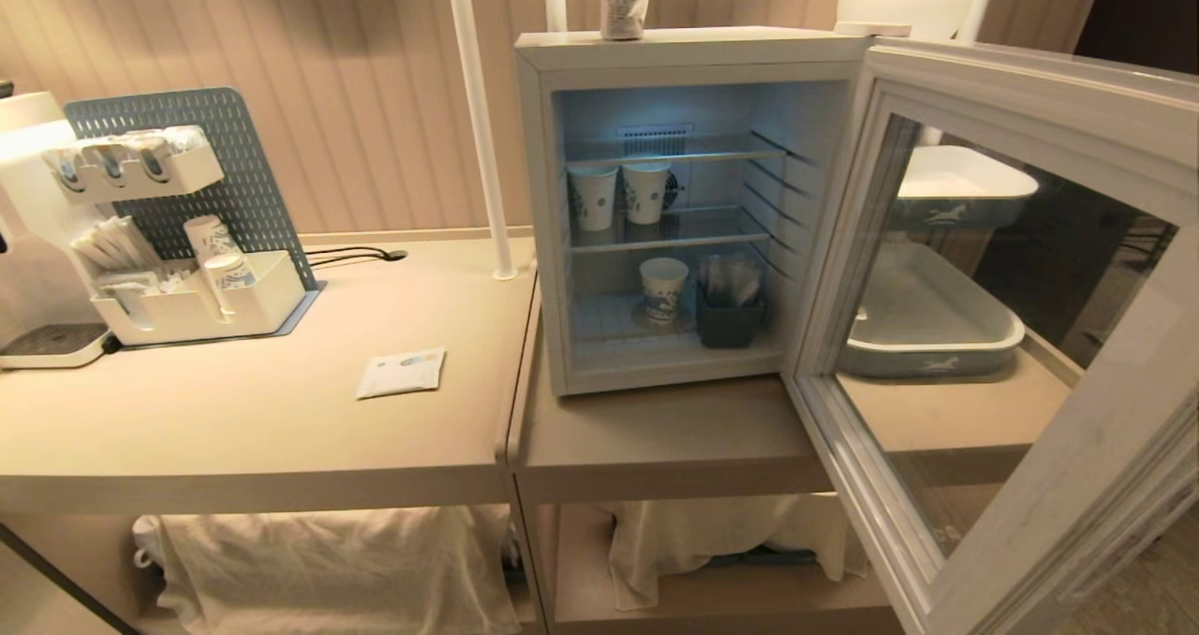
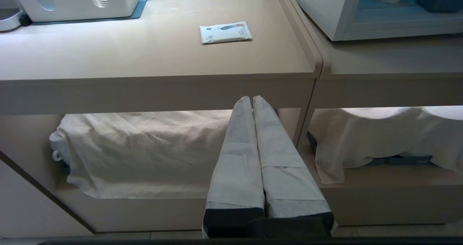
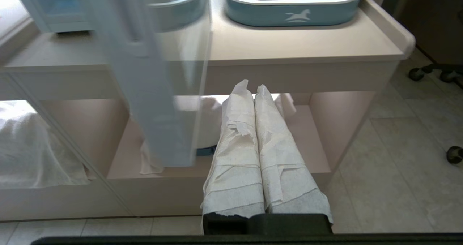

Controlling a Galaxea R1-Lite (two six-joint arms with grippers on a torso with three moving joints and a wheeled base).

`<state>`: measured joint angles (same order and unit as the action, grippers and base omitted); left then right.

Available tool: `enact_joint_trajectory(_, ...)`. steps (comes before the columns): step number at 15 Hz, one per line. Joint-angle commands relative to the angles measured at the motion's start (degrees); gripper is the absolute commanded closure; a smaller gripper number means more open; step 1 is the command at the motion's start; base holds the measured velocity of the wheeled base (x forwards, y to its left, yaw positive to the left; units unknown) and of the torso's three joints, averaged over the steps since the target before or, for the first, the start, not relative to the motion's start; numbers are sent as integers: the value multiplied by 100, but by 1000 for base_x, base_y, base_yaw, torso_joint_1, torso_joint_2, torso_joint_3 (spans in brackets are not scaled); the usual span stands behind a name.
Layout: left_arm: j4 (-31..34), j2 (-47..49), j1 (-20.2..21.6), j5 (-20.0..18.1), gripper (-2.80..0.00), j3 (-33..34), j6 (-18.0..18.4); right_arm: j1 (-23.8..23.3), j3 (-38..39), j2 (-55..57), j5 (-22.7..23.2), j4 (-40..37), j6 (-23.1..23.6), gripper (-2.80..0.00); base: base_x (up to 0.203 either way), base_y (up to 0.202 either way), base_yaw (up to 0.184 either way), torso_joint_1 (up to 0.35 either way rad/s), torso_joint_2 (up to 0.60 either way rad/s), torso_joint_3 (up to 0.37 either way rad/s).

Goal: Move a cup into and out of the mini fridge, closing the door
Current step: Close the freezer door

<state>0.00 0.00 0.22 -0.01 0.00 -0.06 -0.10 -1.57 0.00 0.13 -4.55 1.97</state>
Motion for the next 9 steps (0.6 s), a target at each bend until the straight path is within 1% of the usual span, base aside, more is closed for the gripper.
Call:
enact_joint_trajectory(1, 0, 9, 1, 1, 0, 0, -3, 1, -1, 9, 4, -2, 5, 0, 0, -196, 2, -1, 1, -1)
enact_joint_trajectory(9, -9, 9, 3, 1, 0, 0, -11, 1, -1, 9, 4, -2, 5, 0, 0, -191, 2, 2, 3, 4)
